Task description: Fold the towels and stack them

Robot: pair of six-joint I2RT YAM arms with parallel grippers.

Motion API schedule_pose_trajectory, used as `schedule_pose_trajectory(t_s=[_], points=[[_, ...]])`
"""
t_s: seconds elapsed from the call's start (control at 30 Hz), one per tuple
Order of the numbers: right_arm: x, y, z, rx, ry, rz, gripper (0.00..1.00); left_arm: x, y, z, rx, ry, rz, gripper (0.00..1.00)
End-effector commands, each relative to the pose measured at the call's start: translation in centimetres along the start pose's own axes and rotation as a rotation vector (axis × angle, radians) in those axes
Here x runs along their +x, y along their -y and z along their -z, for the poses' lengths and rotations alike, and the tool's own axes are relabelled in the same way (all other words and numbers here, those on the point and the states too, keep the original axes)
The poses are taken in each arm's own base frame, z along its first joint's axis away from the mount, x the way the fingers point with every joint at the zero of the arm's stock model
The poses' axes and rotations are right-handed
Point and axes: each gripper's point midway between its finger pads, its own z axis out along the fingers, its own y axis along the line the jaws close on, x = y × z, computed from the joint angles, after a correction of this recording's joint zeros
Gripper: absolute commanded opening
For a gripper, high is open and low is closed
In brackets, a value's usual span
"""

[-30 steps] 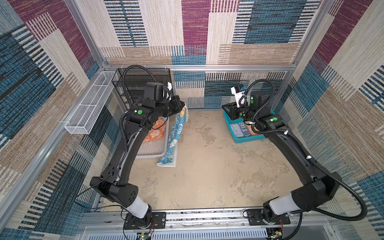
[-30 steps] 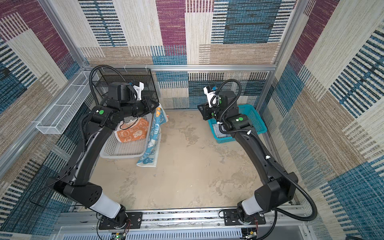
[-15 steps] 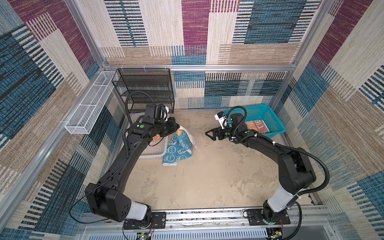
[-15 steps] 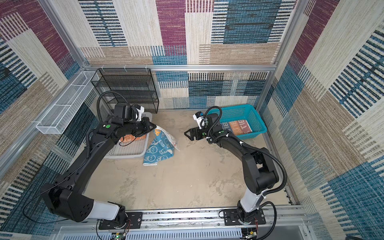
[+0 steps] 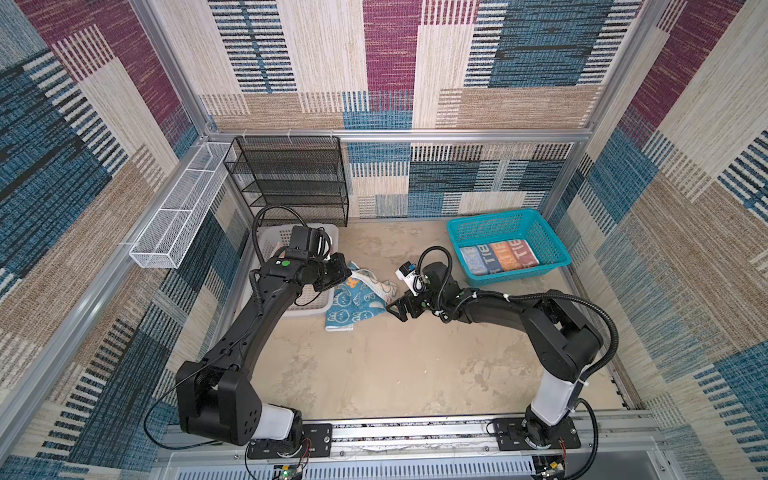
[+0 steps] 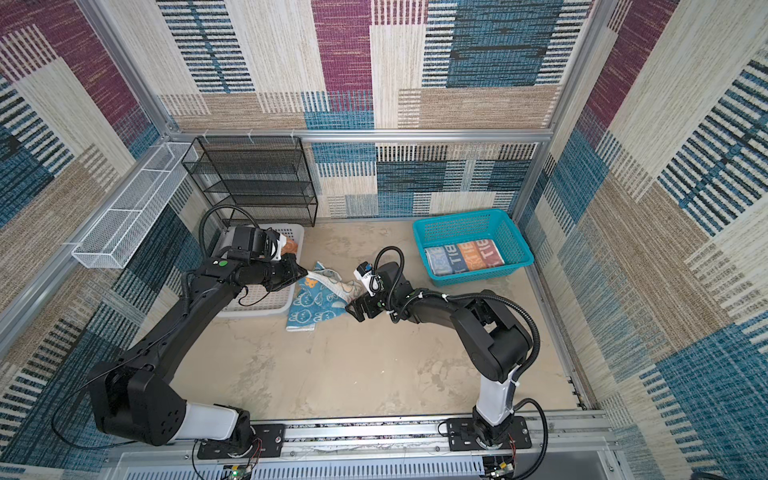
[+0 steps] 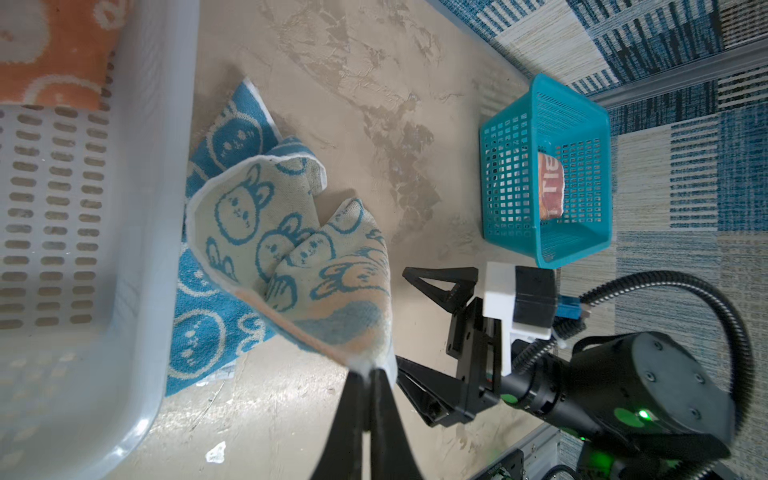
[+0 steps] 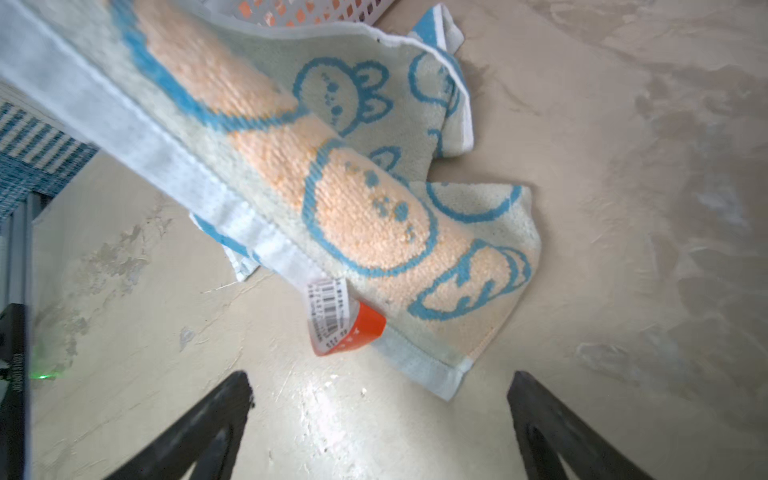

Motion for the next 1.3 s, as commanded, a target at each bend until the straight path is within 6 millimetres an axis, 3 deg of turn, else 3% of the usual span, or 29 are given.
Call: schedule_pose_trajectory(t_s=[0.0, 0.2, 0.33, 0.6, 0.67, 0.83, 0.93, 1.1, 1.27], points=[[-0.6, 0.4, -0.4, 0.072, 0.057, 0.038, 0.97, -0.5, 0.1, 0.1, 0.012, 0.017, -0.024, 0.00], [1.0, 1.1, -1.9, 0.175, 0.015, 0.030, 0.92, -0.8, -0.1, 0.2, 0.018, 0.021, -0.017, 0.00], [1.0, 1.5, -2.7, 0.233, 0.029, 0.007, 0.85, -0.9, 0.1, 0.3, 0.030, 0.025, -0.017, 0.00], [1.1, 3.4, -4.1, 0.376, 0.039, -0.030, 0.64, -0.8, 0.1, 0.4, 0.037, 0.023, -0.012, 0.00], [1.2, 3.8, -4.2, 0.399, 0.042, -0.040, 0.55, -0.7, 0.1, 0.3, 0.040, 0.023, -0.010, 0.00], [1.3, 4.3, -4.0, 0.430, 0.040, -0.043, 0.27, -0.6, -0.1, 0.2, 0.039, 0.021, -0.008, 0.00], [1.3, 4.6, -3.5, 0.451, 0.042, -0.037, 0.20, -0.6, -0.1, 0.3, 0.039, 0.023, -0.010, 0.00], [0.6, 5.3, -2.8, 0.503, 0.060, -0.023, 0.00, -0.7, 0.1, 0.5, 0.047, 0.025, -0.009, 0.00], [-2.0, 4.8, -1.5, 0.513, 0.090, 0.003, 0.00, -0.7, 0.0, 0.6, 0.044, 0.026, -0.009, 0.00]])
